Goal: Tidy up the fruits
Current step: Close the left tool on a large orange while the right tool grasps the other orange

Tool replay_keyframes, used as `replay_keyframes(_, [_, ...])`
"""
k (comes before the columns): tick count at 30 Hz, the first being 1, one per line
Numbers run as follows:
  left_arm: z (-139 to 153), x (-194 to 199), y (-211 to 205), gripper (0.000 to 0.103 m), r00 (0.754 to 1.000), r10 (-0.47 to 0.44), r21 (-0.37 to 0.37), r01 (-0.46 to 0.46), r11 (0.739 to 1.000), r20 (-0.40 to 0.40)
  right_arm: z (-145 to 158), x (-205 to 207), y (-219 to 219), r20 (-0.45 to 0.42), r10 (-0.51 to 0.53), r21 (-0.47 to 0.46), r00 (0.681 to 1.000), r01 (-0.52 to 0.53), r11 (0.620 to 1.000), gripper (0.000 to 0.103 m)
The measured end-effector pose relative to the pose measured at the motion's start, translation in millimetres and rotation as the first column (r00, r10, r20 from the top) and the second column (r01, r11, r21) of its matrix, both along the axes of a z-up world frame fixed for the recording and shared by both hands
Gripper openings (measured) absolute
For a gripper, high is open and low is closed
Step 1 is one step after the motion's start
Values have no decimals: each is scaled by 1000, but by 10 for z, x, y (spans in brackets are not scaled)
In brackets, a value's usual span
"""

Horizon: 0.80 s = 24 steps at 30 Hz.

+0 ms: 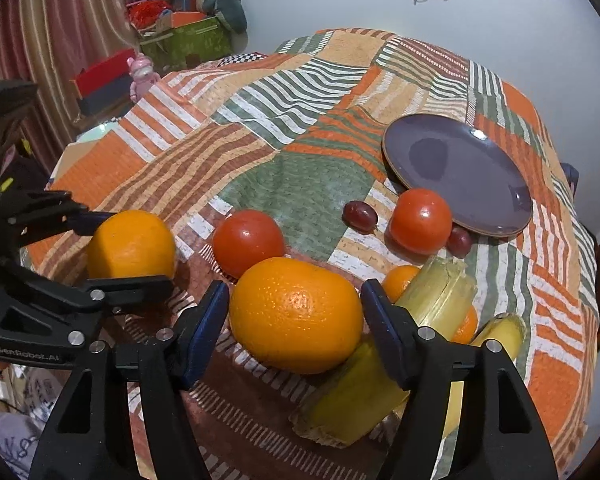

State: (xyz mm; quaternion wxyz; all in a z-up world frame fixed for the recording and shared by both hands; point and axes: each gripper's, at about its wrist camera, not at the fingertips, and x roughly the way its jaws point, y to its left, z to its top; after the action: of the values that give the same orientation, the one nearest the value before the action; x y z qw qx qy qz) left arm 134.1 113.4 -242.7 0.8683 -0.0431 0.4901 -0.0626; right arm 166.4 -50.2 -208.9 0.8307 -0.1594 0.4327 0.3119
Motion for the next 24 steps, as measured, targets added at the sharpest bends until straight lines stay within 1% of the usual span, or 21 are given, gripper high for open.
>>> replay_keyframes(3, [18,-38,20,66,1000,10,5,-10,1000,3,25,1,-19,-40,-7,25,999,8,1000,64])
replay_keyframes(7, [34,-78,57,66,1000,26,2,-26,1000,2,60,-62,-35,-107,20,79,994,-11,997,63])
replay_keyframes(11, [32,-93,75,66,999,34,0,-34,999,-4,8,-82,13,-117,36,64,992,-29,998,65])
replay_keyframes(14, [31,-100,79,66,999,38,-1,-38,999,-5,-16,-56,12,-136,41,73,990,-31,997,67])
replay_keyframes(15, [30,-98,80,65,999,39,-1,-39,999,-6,-27,-57,24,-136,44,65,990,-35,997,67])
replay_keyframes(18, [28,-86,81,66,999,42,-1,-42,999,-9,-63,-101,95,-97,48,13,994,-47,999,68])
replay_keyframes(21, [27,-82,82,66,999,45,-2,-45,999,-10,-93,-103,124,-89,61,-4,994,-62,998,69])
replay_keyframes(24, [34,-80,87,66,999,50,0,-50,999,-12,-110,-105,138,-74,71,-15,995,-73,997,68])
